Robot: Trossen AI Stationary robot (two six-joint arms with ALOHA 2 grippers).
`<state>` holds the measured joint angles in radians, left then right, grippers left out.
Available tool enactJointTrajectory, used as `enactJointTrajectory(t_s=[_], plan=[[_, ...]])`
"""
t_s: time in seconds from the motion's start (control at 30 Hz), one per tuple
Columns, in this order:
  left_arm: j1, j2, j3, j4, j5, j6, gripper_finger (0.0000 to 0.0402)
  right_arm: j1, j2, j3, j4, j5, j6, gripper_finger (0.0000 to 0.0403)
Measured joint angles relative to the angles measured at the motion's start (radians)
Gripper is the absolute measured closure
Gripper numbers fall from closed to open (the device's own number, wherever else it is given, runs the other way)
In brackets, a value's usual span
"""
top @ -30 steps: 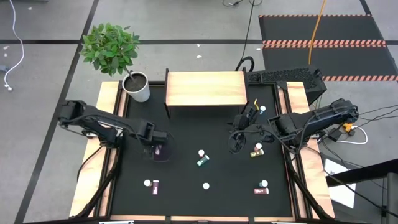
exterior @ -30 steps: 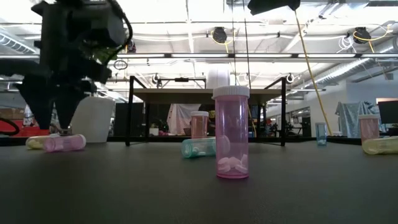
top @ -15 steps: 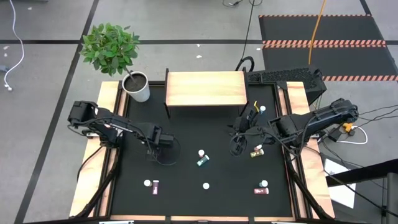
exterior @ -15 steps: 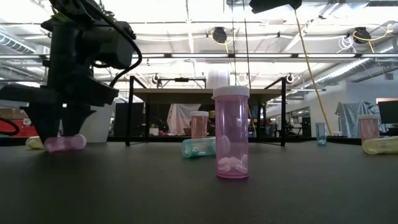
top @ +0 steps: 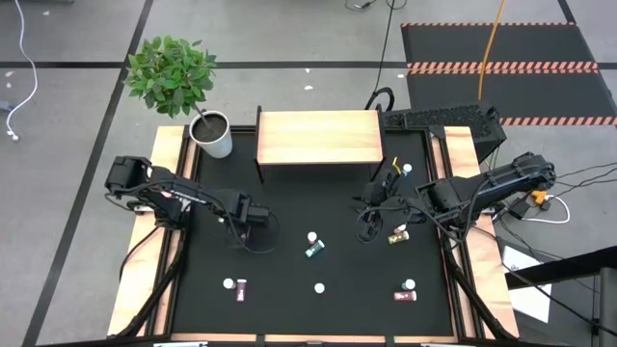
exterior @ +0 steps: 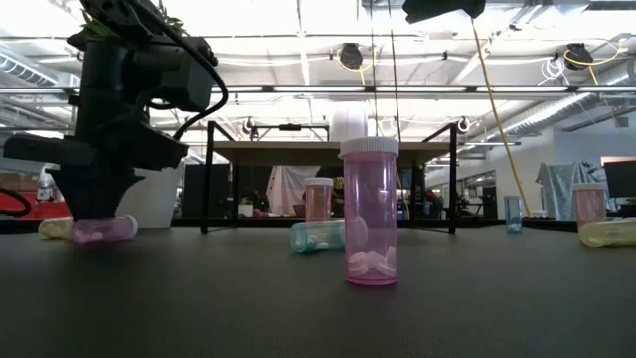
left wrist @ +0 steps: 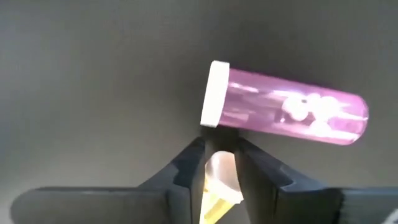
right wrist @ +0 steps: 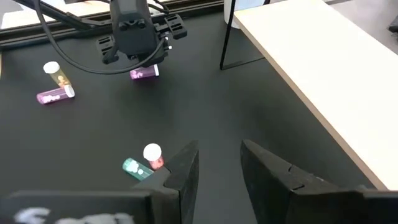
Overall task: Pick and place medicine bottles onto shelf by color
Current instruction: Put the top left yellow pill bottle on the shelf
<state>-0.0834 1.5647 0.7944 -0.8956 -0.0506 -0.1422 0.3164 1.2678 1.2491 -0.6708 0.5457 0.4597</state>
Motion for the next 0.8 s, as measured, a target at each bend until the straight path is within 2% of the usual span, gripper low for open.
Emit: enactJointTrajectory(t_s=[0.3, 0.53, 0.7, 0.8], plan=[[0.000, -0.010, 0.000, -0.080, 0.001, -0.029, 0.0349, 0.000, 0.000, 0.000, 0.008, 0.001, 0.000, 0.0289], [0.002, -0.107, 0.038, -0.158, 0.001, -0.052, 0.0372, 0.000, 0.000, 0.000, 0.008, 0.001, 0.021, 0.0289], [0.018, -0.184, 0.066, -0.171, 0.001, -0.069, 0.0369, -0.001, 0.000, 0.000, 0.008, 0.003, -0.002, 0.0289], [0.018, -0.188, 0.066, -0.174, 0.001, -0.042, 0.0346, -0.002, 0.000, 0.000, 0.008, 0.003, -0.001, 0.0289]])
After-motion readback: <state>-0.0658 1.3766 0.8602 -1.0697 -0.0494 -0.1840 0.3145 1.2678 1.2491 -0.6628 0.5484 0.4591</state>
